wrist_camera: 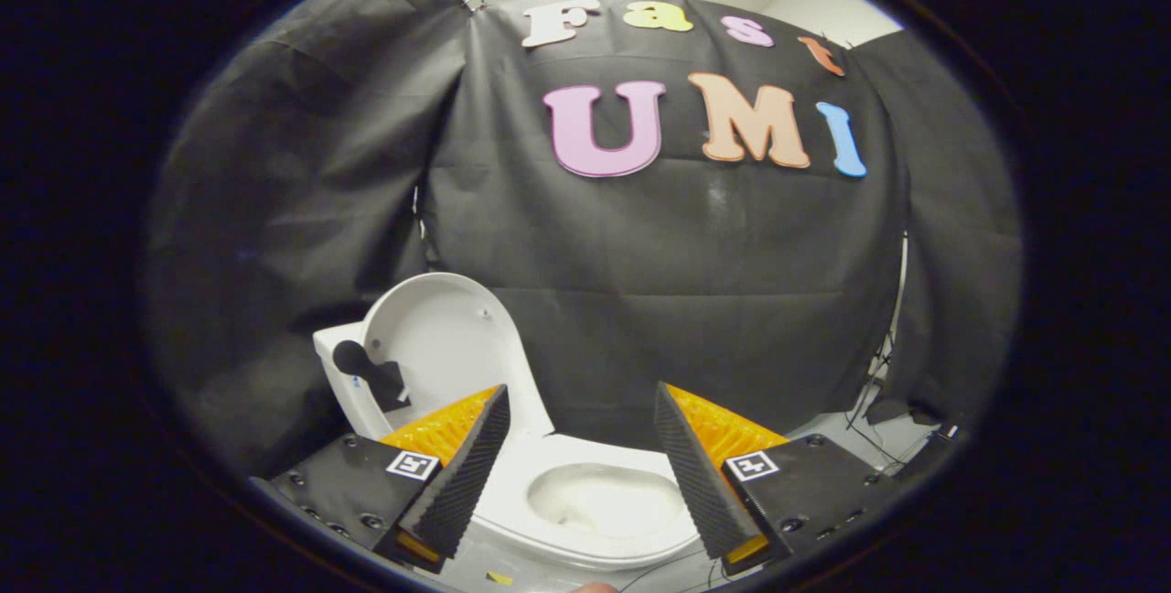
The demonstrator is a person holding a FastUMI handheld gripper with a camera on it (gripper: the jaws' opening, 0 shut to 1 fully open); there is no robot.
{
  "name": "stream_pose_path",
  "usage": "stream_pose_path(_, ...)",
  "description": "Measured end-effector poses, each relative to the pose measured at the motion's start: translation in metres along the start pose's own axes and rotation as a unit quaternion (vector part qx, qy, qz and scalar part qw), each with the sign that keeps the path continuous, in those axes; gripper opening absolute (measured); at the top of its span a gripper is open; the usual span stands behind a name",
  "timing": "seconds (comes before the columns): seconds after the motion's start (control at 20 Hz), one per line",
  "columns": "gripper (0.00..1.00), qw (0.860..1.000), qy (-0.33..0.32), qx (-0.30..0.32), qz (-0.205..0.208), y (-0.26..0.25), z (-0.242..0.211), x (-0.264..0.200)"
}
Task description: Open the toilet lid.
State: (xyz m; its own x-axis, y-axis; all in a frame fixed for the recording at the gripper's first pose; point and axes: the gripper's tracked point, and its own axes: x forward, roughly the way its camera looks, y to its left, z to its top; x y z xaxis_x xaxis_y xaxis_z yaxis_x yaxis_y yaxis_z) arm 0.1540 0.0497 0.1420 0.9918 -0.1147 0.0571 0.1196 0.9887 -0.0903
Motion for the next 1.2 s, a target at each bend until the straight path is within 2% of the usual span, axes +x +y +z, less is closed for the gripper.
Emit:
stream_pose_path(0.2, 0.98, 1.0, 0.004, 0.016, -0.025, -0.046, -0.021, -0.016)
stream_pose_path(0.55, 0.96, 0.997, 0.018, 0.009, -0.072, -0.11, -0.053, -0.034)
stream_pose_path(0.75, 0.96, 0.996, 0.046, 0.014, -0.079, -0.121, -0.076, -0.035)
stream_pose_path(1.2, 0.96, 0.996, 0.05, 0.021, -0.069, -0.111, -0.084, -0.032)
